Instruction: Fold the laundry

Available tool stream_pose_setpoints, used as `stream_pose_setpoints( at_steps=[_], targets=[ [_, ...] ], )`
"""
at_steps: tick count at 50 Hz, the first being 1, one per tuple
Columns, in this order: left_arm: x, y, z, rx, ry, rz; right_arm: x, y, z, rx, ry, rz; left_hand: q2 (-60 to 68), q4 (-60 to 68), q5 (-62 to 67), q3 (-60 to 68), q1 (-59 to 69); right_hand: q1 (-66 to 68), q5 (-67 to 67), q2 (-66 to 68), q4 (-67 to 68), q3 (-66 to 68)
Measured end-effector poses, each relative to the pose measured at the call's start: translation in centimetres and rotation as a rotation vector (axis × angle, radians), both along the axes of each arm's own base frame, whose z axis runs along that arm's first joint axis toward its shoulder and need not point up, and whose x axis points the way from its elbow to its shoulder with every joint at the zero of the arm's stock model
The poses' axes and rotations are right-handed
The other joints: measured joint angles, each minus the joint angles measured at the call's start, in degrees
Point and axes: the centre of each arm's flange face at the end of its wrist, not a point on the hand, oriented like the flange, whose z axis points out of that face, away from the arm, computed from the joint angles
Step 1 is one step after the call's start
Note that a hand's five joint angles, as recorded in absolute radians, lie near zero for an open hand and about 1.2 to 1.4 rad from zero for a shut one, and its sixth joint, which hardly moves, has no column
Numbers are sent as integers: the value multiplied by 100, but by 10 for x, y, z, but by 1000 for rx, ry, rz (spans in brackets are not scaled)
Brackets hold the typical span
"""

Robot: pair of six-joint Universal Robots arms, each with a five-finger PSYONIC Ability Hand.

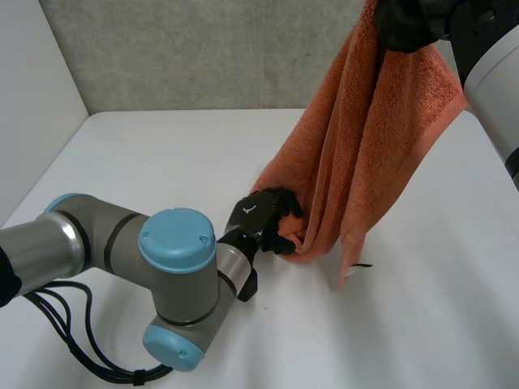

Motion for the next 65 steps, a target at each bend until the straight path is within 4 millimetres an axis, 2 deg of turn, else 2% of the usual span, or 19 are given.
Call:
stream_pose_setpoints(
  at_steps=[16, 19, 22, 28, 33, 34, 36, 42, 44, 48, 49, 50, 51, 52, 53, 55, 59, 63, 65],
  targets=[
    [-10, 18, -20, 39, -24, -87, 0, -1, -1, -2, -6, 2, 351, 347, 344, 354, 345, 0, 0, 0, 0, 0],
    [-11, 18, -23, 41, -27, -86, 0, -2, -2, 0, -5, -1, 937, 867, 855, 865, 908, 0, 0, 0, 0, 0],
    [-12, 16, -25, 34, -28, -76, 0, -3, -3, 4, -2, -5, 2108, 2111, 2124, 2109, 2156, 0, 0, 0, 0, 0],
    [-9, 5, -16, -22, -27, 6, -5, -14, -10, 16, 10, -38, 2766, 2760, 2727, 2759, 2656, 0, 0, 0, 0, 0],
    [11, -17, 32, -138, 1, 166, -24, -43, -26, 53, 38, -138, 2907, 2899, 2854, 2899, 2765, 0, 0, 0, 0, 0],
    [22, -24, 51, -173, 16, 209, -30, -50, -32, 67, 48, -165, 2952, 2938, 2887, 2945, 2793, 0, 0, 0, 0, 0],
    [37, -30, 74, -212, 31, 253, -35, -57, -37, 82, 57, -190, 2960, 2951, 2892, 2950, 2794, 0, 0, 0, 0, 0],
    [79, -30, 135, -349, 48, 309, -55, -80, -57, 136, 98, -257, 2990, 2982, 2947, 2980, 2815, 0, 0, 0, 0, 0],
    [90, -24, 150, -395, 33, 306, -61, -88, -67, 168, 126, -273, 2992, 2983, 2948, 2982, 2819, 0, 0, 0, 0, 0],
    [102, -17, 163, -447, -1, 307, -66, -95, -80, 213, 163, -281, 2994, 2986, 2947, 2983, 2826, 0, 0, 0, 0, 0],
    [108, -14, 167, -467, -24, 310, -68, -99, -87, 239, 182, -281, 2995, 2987, 2948, 2984, 2826, 0, 0, 0, 0, 0],
    [121, -10, 172, -498, -94, 324, -71, -107, -112, 339, 250, -275, 2996, 2987, 2947, 2987, 2826, 0, 1, 0, 0, 0],
    [121, -10, 172, -498, -94, 324, -71, -107, -112, 339, 250, -275, 2996, 2987, 2947, 2987, 2826, 0, 1, 0, 0, 0],
    [129, -9, 170, -499, -150, 335, -71, -111, -129, 406, 292, -267, 2997, 2987, 2947, 2988, 2828, 0, 1, 0, 0, 0],
    [129, -9, 170, -499, -150, 335, -71, -111, -129, 406, 292, -267, 2997, 2987, 2947, 2988, 2828, 0, 1, 0, 0, 0],
    [137, -10, 157, -462, -236, 339, -70, -114, -157, 523, 364, -249, 2997, 2987, 2953, 2988, 2854, 0, 1, 0, 0, 0],
    [138, -21, 119, -344, -352, 318, -68, -119, -181, 608, 418, -232, 2998, 2987, 2963, 2989, 2854, 0, 1, 0, 0, 0],
    [132, -39, 84, -251, -425, 295, -63, -133, -196, 622, 432, -226, 2998, 2987, 2963, 2989, 2869, 0, 1, 0, 0, 0],
    [128, -49, 76, -243, -438, 291, -60, -142, -197, 602, 423, -228, 2998, 2987, 2963, 2989, 2871, 0, 1, 0, 0, 0]
  ],
)
